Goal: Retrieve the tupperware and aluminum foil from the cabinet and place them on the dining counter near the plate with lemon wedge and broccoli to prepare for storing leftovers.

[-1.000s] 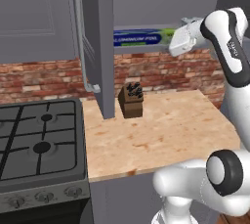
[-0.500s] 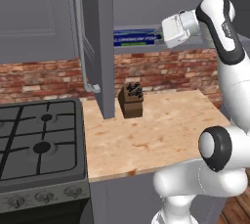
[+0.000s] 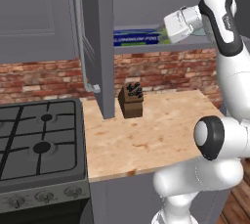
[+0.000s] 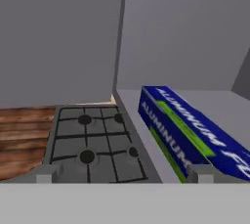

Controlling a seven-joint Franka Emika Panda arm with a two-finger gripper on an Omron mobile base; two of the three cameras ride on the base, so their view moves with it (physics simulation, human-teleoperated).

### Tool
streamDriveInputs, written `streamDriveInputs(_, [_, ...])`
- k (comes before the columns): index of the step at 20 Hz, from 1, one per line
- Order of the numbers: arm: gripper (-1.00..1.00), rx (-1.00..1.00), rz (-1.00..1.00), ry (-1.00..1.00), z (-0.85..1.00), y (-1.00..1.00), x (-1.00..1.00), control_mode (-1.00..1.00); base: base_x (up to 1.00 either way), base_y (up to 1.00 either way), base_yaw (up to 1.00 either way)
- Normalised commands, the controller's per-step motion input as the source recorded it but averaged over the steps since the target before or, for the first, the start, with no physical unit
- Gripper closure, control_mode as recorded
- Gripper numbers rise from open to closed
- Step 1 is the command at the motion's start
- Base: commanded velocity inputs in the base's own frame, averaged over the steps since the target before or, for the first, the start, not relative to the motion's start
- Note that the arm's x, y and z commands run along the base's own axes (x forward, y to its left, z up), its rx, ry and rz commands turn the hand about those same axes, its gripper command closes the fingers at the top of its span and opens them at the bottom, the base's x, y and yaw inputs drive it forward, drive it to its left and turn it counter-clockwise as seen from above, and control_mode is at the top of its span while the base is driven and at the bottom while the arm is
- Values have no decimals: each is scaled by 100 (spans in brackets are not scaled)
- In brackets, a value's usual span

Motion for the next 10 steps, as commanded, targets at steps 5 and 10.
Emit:
streamDriveInputs(5, [-100,0,0,0,-2,-11,25,-100,0,0,0])
streamDriveInputs(10, [-100,0,0,0,-7,0,35,-100,0,0,0])
